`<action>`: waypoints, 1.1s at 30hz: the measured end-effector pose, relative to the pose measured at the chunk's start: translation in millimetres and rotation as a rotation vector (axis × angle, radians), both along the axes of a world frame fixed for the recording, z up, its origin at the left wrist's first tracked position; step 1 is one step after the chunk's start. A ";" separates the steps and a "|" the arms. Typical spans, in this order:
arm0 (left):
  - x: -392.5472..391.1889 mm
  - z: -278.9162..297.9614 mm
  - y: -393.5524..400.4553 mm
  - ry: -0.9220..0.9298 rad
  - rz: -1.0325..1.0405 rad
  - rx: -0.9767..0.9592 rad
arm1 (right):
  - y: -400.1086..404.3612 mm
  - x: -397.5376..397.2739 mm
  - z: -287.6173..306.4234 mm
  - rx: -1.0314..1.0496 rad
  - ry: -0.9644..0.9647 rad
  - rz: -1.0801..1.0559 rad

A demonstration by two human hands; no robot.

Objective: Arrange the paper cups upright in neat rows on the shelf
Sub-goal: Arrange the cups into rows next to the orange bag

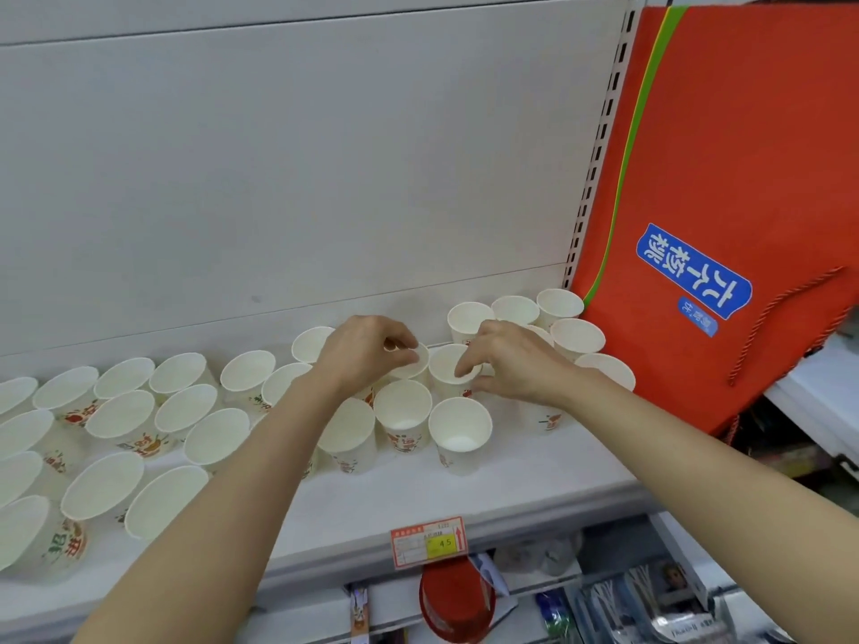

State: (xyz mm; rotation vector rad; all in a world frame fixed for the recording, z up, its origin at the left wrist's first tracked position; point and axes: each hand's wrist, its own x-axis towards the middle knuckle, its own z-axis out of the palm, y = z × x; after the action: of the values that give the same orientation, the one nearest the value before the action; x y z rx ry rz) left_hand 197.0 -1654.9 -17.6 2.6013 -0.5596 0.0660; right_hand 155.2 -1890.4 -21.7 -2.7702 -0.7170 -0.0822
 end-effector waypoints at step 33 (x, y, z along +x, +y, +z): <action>-1.8 -0.9 -2.5 0.007 -0.030 0.337 | -12.7 -18.7 -3.5 0.100 -0.254 -0.101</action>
State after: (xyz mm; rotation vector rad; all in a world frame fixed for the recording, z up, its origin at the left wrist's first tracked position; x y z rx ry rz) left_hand 195.2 -1657.3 -18.5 2.9161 -0.6561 -0.0524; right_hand 136.5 -1903.1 -25.2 -2.7256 -0.6118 -0.4845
